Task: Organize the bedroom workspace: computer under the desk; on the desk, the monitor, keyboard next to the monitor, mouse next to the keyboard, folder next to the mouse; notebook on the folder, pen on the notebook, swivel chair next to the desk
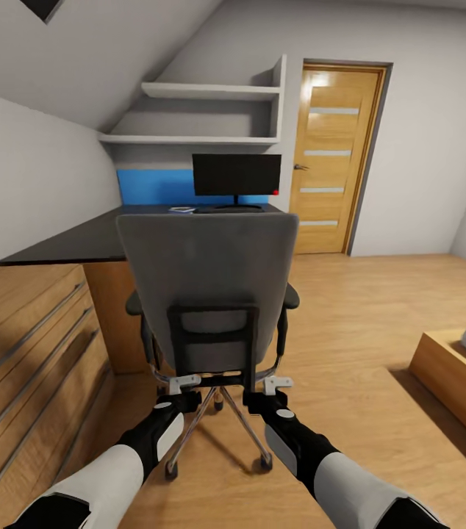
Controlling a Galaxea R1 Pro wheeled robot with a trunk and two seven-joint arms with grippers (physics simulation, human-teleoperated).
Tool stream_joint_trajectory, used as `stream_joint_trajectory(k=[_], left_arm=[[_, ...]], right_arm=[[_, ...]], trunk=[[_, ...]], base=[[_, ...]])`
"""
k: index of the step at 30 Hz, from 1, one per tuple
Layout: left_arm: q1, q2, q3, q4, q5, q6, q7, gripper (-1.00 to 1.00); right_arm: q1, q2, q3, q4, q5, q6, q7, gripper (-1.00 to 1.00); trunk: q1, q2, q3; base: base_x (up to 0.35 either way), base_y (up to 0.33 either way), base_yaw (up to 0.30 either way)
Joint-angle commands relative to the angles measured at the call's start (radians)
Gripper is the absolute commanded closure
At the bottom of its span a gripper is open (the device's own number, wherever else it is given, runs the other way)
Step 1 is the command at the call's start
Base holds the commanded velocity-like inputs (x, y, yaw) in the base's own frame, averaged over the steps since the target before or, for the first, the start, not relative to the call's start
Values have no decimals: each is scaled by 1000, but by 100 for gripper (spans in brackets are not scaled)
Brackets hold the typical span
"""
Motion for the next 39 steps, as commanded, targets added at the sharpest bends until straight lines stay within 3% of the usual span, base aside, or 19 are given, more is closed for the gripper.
stream_joint_trajectory(k=[1, 39], left_arm=[[0, 1, -7, -3, 6, 5, 8, -100], [0, 1, -7, -3, 7, 10, 8, -100]], right_arm=[[-1, -1, 5, -1, -1, -2, -8, -100], [-1, 1, 5, 3, -1, -6, -8, -100]], trunk=[[0, 0, -1], [0, 0, -1]], base=[[322, 0, 0], [322, 0, 0]])
